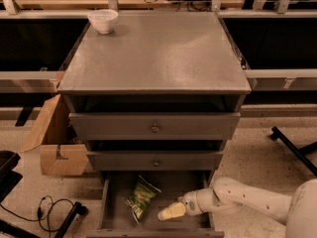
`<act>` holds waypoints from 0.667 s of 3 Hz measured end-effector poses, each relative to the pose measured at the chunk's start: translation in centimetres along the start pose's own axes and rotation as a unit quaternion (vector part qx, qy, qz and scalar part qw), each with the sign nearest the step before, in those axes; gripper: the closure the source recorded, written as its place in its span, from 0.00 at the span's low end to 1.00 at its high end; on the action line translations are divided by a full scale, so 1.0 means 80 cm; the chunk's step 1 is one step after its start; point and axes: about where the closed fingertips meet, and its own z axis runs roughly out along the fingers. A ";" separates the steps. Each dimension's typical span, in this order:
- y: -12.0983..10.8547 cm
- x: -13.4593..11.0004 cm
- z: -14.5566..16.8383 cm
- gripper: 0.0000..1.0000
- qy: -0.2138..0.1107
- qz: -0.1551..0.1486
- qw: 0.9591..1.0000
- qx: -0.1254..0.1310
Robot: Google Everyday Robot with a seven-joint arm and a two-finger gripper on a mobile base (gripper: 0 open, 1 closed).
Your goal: Place green jalapeno chip bag into bottom drawer
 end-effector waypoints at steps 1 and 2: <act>0.039 0.039 -0.066 0.00 0.065 0.044 0.996 0.039; 0.085 0.053 -0.125 0.00 0.066 0.094 0.989 0.097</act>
Offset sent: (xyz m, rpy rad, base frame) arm -0.1002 -0.1595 0.3150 -0.5992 -0.1029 -0.2965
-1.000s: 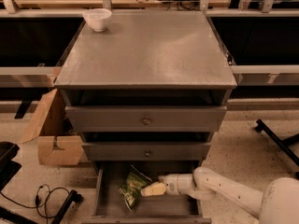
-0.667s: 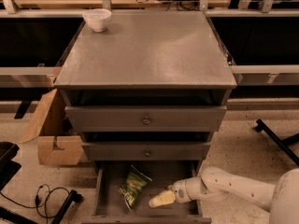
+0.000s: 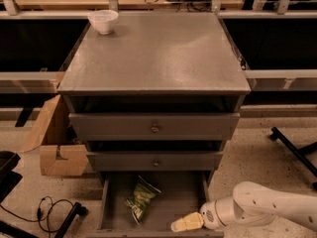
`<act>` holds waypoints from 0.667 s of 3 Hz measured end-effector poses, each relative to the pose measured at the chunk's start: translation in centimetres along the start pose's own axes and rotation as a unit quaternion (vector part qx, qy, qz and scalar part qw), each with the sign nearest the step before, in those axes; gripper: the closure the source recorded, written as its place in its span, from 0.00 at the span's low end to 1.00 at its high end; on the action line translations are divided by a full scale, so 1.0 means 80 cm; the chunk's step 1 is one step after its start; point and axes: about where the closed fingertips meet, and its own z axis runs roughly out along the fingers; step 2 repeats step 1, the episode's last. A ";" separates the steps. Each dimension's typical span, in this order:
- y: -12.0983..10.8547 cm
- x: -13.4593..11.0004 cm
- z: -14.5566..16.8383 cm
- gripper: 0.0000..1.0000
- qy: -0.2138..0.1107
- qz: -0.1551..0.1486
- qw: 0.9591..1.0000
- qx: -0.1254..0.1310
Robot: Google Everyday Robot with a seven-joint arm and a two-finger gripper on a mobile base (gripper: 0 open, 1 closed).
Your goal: Place green jalapeno chip bag into bottom drawer
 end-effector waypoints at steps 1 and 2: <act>0.031 0.012 -0.057 0.00 -0.050 0.031 0.996 0.072; 0.031 0.012 -0.057 0.00 -0.050 0.031 0.996 0.072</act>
Offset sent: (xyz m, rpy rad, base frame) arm 0.0000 0.0000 0.0000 0.0000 0.0000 0.0000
